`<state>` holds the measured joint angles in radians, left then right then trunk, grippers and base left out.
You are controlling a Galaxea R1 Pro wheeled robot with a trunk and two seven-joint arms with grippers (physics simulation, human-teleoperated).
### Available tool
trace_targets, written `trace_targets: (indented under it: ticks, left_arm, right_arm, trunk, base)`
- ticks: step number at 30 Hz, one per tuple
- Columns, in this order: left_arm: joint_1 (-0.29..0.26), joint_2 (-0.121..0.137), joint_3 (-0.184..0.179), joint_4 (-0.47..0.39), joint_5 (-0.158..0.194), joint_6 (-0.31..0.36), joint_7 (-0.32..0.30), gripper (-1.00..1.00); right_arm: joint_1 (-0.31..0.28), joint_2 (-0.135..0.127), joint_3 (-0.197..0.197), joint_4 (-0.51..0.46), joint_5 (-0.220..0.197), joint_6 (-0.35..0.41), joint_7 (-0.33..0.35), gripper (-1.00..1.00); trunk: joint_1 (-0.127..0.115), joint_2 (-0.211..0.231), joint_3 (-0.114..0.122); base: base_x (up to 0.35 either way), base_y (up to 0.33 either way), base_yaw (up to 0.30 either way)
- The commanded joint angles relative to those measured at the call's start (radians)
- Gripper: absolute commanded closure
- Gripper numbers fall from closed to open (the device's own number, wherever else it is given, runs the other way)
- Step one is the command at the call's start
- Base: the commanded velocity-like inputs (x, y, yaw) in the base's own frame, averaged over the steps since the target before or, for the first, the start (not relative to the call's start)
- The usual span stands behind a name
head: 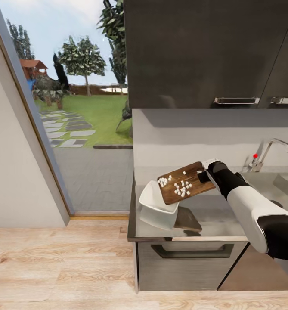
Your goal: In the kitchen, take the Vidalia onion out of the sink, dice it on the chopping board with the paring knife, put the diced onion into the bowl on the countertop, then place both the paring knife and the chopping board into the sink.
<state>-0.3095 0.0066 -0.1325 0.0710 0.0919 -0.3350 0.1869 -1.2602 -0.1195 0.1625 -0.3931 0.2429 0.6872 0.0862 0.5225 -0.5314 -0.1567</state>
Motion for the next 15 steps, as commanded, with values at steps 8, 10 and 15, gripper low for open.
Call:
trace_targets:
  ticks: [8,10,15]
  left_arm:
    - [-0.002,0.000,-0.009,0.004,0.009,-0.007,0.000,-1.00]
    - [-0.002,0.000,-0.009,0.004,0.009,-0.007,0.000,-1.00]
    - [-0.002,-0.001,-0.009,0.004,0.009,-0.007,0.000,-1.00]
  right_arm:
    - [-0.001,-0.003,0.016,-0.002,0.009,0.005,0.005,1.00]
    - [-0.001,-0.002,0.017,-0.002,0.009,0.005,0.004,1.00]
    - [-0.001,-0.001,0.017,-0.001,0.009,0.005,0.003,1.00]
  trunk:
    - [0.000,-0.002,-0.002]
    - [0.000,-0.002,-0.002]
    - [0.000,-0.002,-0.002]
  base:
    - [0.000,-0.005,0.000]
    - [0.000,0.000,0.000]
    - [0.000,0.000,0.000]
